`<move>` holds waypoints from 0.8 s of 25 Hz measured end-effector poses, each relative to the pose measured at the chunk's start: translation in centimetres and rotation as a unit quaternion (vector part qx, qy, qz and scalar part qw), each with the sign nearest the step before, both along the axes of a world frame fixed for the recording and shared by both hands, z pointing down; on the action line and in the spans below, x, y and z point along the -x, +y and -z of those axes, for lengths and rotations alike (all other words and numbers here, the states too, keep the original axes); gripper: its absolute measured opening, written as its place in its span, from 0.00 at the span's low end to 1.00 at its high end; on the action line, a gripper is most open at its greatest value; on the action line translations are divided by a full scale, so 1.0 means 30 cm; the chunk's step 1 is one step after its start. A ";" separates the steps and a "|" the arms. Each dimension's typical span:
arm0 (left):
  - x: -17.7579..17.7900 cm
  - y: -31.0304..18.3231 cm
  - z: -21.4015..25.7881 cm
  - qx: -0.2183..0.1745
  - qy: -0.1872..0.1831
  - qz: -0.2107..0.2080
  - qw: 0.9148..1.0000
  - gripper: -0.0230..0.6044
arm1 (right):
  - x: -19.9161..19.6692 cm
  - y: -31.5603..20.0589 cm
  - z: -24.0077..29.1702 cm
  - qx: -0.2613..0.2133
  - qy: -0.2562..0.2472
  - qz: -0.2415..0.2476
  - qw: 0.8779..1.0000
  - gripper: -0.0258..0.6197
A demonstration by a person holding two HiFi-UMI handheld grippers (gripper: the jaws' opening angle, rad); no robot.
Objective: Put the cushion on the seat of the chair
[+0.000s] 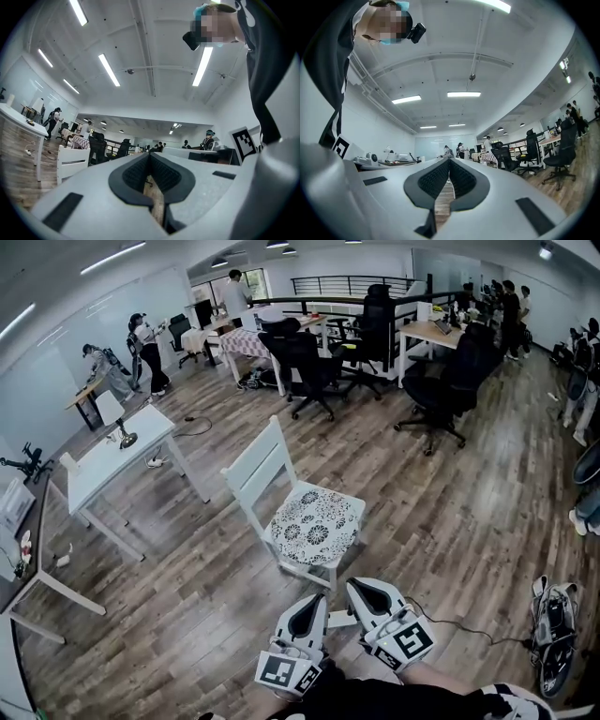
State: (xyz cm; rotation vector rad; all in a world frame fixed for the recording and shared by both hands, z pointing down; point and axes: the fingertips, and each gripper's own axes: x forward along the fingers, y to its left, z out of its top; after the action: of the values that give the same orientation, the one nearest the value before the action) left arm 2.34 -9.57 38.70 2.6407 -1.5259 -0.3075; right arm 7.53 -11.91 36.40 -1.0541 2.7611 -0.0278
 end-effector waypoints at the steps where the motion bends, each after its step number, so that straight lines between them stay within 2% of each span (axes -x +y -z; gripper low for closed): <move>1: -0.015 0.028 -0.009 0.002 -0.001 0.002 1.000 0.05 | -0.013 0.027 -0.008 0.004 -0.002 0.004 1.000 0.07; 8: -0.070 0.176 -0.060 0.022 0.004 0.023 0.999 0.05 | -0.082 0.156 -0.052 0.027 -0.008 0.019 0.999 0.07; 20: -0.065 0.305 -0.033 -0.001 -0.003 0.012 1.000 0.05 | -0.051 0.285 -0.020 0.011 -0.003 0.021 1.000 0.07</move>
State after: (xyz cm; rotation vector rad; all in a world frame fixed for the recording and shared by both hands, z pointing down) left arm 4.29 -0.41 39.68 2.6282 -1.5613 -0.3039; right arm 9.07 -3.36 37.01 -0.9994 2.7826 -0.0666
